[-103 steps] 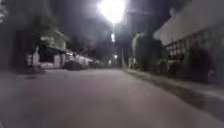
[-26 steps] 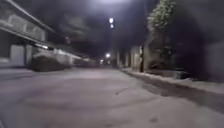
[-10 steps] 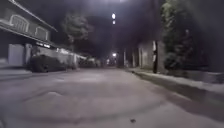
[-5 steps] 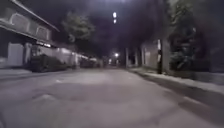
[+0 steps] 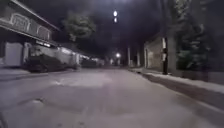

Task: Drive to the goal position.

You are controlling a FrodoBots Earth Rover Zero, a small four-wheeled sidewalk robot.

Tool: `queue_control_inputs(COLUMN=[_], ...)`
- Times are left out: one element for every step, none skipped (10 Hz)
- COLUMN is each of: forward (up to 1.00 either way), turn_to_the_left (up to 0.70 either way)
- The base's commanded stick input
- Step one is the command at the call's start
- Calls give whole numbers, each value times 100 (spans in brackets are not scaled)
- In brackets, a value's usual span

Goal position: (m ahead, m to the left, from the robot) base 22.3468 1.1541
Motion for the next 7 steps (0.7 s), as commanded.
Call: queue_control_inputs(forward=[70,70,70,70,70,70,70], turn_to_the_left=[-35,-35,-35,-28,0,0,0])
